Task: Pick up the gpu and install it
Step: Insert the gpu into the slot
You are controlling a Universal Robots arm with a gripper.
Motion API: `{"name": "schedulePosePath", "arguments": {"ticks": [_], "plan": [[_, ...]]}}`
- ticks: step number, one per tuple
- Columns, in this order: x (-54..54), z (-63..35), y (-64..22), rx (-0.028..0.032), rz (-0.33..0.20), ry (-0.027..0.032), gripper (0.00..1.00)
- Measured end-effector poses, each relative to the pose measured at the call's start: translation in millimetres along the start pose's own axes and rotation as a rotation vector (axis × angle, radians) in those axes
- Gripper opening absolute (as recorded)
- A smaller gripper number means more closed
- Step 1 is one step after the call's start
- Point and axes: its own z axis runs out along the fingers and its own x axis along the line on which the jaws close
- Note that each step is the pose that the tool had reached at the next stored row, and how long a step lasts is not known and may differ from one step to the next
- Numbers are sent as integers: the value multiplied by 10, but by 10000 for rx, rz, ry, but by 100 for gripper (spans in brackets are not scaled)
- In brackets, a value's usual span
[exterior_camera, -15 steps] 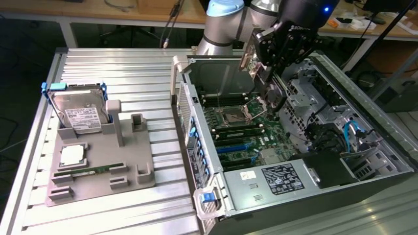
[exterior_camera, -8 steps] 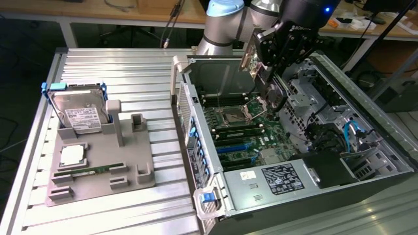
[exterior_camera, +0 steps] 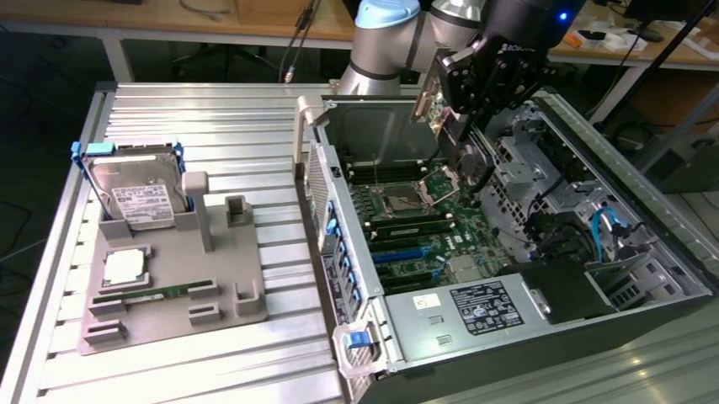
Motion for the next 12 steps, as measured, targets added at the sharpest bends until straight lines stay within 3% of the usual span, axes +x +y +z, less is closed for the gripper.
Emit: {"name": "schedulePosePath", "arguments": {"ticks": [8,12], "plan": [[-1,0,1,-1,-46,1,27],[-4,0,4,-8,-502,19,27]]}}
